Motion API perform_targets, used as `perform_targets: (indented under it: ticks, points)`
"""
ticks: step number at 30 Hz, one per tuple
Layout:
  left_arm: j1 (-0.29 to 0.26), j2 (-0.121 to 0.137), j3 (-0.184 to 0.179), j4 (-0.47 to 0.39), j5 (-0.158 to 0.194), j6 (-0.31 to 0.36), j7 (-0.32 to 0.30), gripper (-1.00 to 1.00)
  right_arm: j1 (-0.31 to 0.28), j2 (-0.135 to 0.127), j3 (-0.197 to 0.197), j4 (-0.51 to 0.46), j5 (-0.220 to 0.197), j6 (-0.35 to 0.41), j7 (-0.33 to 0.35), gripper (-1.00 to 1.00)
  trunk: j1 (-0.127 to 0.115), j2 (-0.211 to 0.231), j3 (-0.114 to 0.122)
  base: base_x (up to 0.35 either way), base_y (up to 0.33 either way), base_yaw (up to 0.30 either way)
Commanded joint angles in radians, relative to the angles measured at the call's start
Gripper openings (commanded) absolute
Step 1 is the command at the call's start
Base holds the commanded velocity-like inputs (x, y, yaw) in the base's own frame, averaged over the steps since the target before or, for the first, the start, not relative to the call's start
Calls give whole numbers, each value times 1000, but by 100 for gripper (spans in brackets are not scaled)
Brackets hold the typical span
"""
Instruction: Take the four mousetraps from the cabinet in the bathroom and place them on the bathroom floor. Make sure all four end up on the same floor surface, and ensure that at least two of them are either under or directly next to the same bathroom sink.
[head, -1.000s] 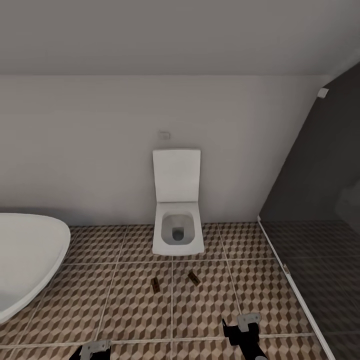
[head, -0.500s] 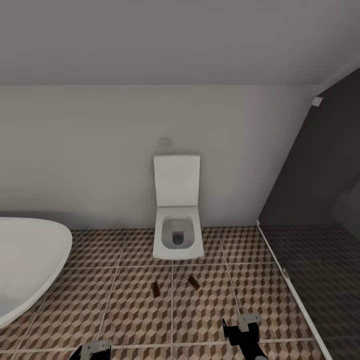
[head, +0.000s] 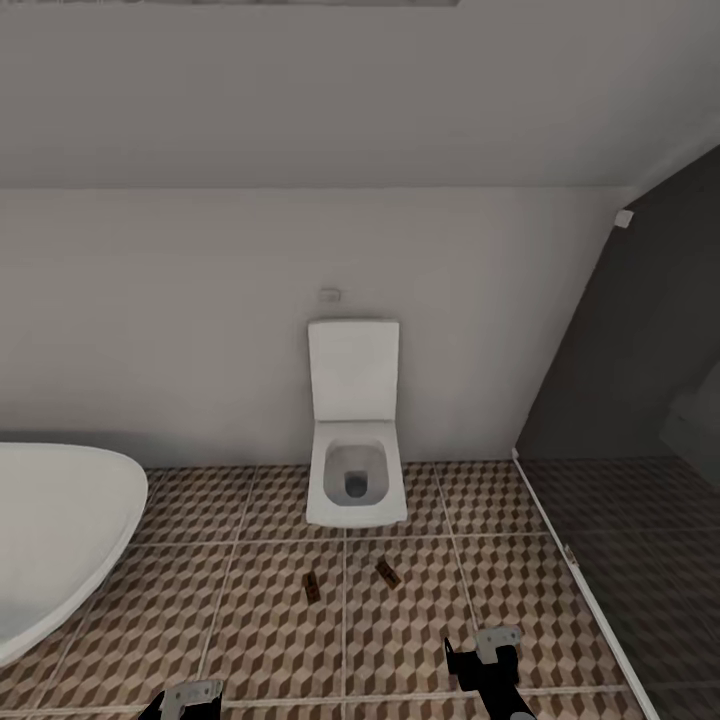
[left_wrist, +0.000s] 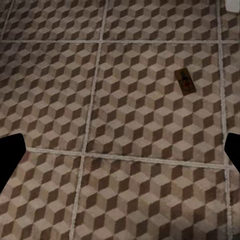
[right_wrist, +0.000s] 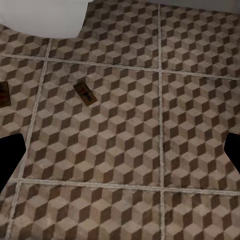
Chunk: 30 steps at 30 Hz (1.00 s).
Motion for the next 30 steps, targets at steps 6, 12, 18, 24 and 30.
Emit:
perform_targets:
  ticks: [6, 12, 18, 24, 30]
  points:
    - [-2, 0, -9, 4, 7, -6, 2, 100, -1, 1, 9, 0, -3, -1, -6, 100, -23, 41, 27, 0, 0, 0]
    - [-2, -1, -9, 4, 7, -6, 2, 100, -1, 1, 9, 0, -3, -1, -6, 100, -46, 83, 56, 0, 0, 0]
    - [-2, -2, -9, 4, 7, -6, 2, 100, -1, 1, 9, 0, -3, -1, -6, 100, -69, 125, 84, 0, 0, 0]
    - [-2, -2, -9, 4, 7, -6, 2, 100, -1, 1, 9, 0, -3, -1, -6, 100, -92, 167, 113, 0, 0, 0]
    - [-2, -2, -9, 4, 7, -6, 2, 100, -1, 1, 9, 0, -3, -1, -6, 100, -115, 209, 141, 0, 0, 0]
